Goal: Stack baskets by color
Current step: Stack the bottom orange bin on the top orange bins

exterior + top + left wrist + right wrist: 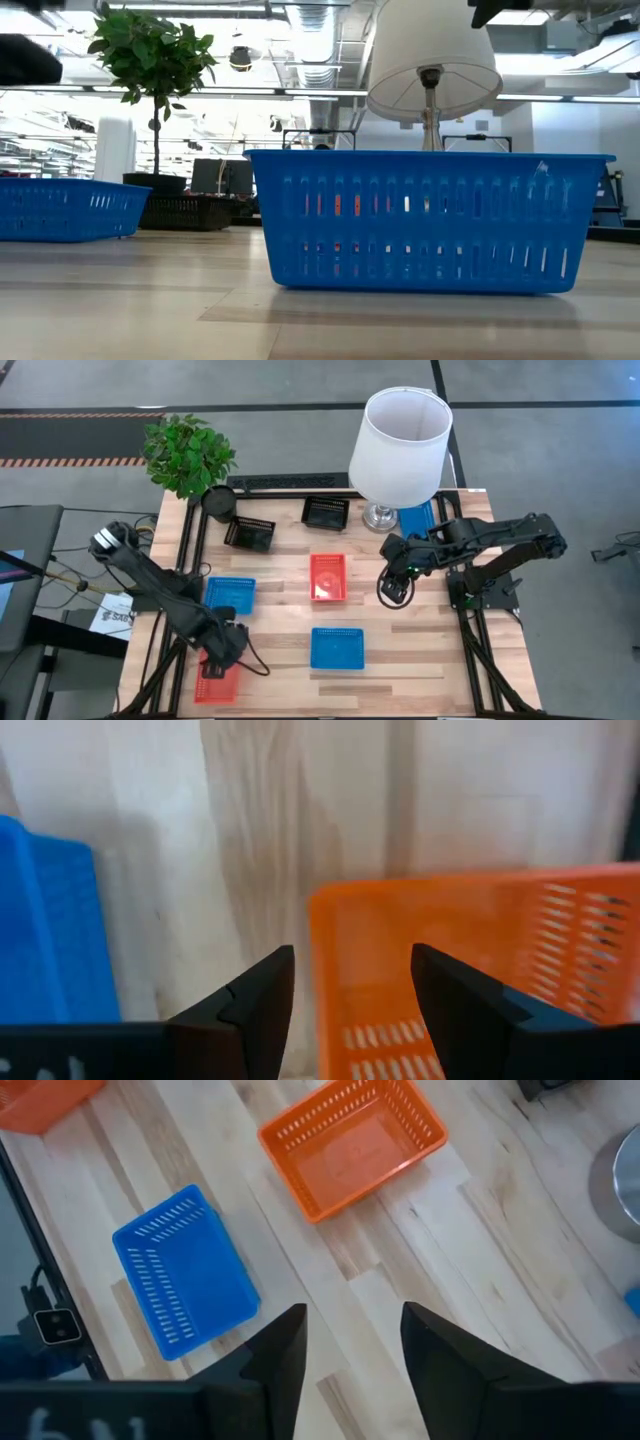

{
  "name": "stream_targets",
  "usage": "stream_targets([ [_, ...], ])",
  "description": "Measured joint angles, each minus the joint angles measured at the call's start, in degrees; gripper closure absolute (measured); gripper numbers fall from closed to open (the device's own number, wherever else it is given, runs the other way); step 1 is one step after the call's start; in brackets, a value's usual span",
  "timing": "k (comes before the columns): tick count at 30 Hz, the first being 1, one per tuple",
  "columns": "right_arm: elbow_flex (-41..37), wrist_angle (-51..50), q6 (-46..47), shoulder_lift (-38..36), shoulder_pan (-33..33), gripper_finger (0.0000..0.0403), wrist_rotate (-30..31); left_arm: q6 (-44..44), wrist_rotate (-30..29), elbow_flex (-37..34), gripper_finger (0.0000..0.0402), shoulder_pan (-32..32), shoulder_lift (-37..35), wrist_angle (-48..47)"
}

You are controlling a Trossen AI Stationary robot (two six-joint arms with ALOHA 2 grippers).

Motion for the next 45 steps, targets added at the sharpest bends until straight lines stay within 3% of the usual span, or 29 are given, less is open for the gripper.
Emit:
stream_targets([
  [8,0.0,-0.1,0.4,0.0,0.1,0.0226,-0.1,1.4,-3.4,0.0,0.0213,-1.3,8.4,-0.4],
  [15,0.0,-0.2,0.4,0.0,0.1,0.0226,-0.7,2.1,-0.1,-0.7,0.0227,-1.3,10.5,1.8],
  [18,0.0,-0.2,0.1,0.0,0.1,0.0226,-1.0,1.4,2.1,-2.0,0.0267,-1.0,10.2,2.0],
  [23,0.0,-0.9,0.0,0.0,0.1,0.0226,-1.0,3.0,5.8,-2.4,0.0384,-0.4,9.9,2.1],
  [27,0.0,-1.4,0.0,-0.1,0.1,0.0226,-1.7,6.3,7.6,-0.9,0.0399,2.4,7.0,0.9],
  [32,-0.1,-1.9,0.4,-1.4,0.1,0.0226,-1.7,10.9,8.5,3.1,0.0401,10.8,-1.6,-5.0],
  [37,0.0,-3.0,1.1,-2.7,0.0,0.0226,-1.7,17.5,8.1,9.8,0.0401,24.7,-8.2,-4.3],
  [40,0.0,-3.2,1.4,-3.2,-0.4,0.0226,-1.5,24.9,5.8,15.2,0.0401,33.4,-6.7,-1.7],
  [45,0.0,-5.4,2.0,-3.9,-0.8,0.0226,-0.9,41.5,4.6,28.9,0.0401,44.9,3.7,3.7],
])
